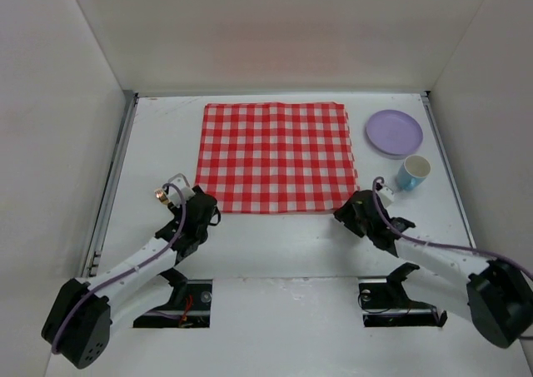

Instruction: Set the dinner table for one person

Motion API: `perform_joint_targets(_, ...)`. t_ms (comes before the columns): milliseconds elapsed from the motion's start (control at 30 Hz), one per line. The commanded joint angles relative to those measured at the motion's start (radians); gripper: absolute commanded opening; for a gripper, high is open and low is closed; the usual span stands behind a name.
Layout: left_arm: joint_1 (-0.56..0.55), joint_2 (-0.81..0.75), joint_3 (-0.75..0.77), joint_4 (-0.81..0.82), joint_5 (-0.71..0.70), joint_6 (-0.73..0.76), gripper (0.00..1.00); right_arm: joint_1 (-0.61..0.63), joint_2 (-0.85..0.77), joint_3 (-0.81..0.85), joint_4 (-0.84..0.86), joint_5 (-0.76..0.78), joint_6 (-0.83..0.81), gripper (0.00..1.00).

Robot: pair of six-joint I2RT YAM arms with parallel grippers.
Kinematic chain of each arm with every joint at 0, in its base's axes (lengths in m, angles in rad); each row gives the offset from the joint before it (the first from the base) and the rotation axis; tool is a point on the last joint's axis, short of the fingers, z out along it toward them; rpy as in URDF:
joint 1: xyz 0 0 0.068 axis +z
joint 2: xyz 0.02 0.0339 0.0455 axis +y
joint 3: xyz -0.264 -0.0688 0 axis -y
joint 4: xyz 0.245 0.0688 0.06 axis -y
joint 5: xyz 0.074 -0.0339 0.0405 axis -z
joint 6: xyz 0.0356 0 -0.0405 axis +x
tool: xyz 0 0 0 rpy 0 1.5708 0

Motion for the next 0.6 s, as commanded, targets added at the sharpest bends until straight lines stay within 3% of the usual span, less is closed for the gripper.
perform_joint_targets(0,0.064,0.041,0.036,0.008,0.105,-0.052,0.47,0.021,0.117,0.062,0.162,0.003,-0.003,0.63)
perform_joint_targets(133,0.124,0.098,0.024,0.083,0.192,-0.054,0.49,0.067,0.212,0.094,0.264,-0.002,0.009,0.69)
perform_joint_targets(333,0.138,0.182,0.024,0.147,0.226,-0.054,0.5,0.111,0.288,0.126,0.282,0.012,0.034,0.62)
perform_joint_targets(400,0.135,0.199,0.018,0.169,0.223,-0.055,0.47,0.111,0.318,0.137,0.285,0.017,0.038,0.53)
perform_joint_targets(500,0.132,0.218,0.012,0.209,0.219,-0.045,0.4,0.09,0.358,0.149,0.299,0.012,0.045,0.29)
perform_joint_targets(567,0.13,0.23,0.007,0.23,0.219,-0.04,0.32,0.085,0.354,0.142,0.301,0.018,0.051,0.2)
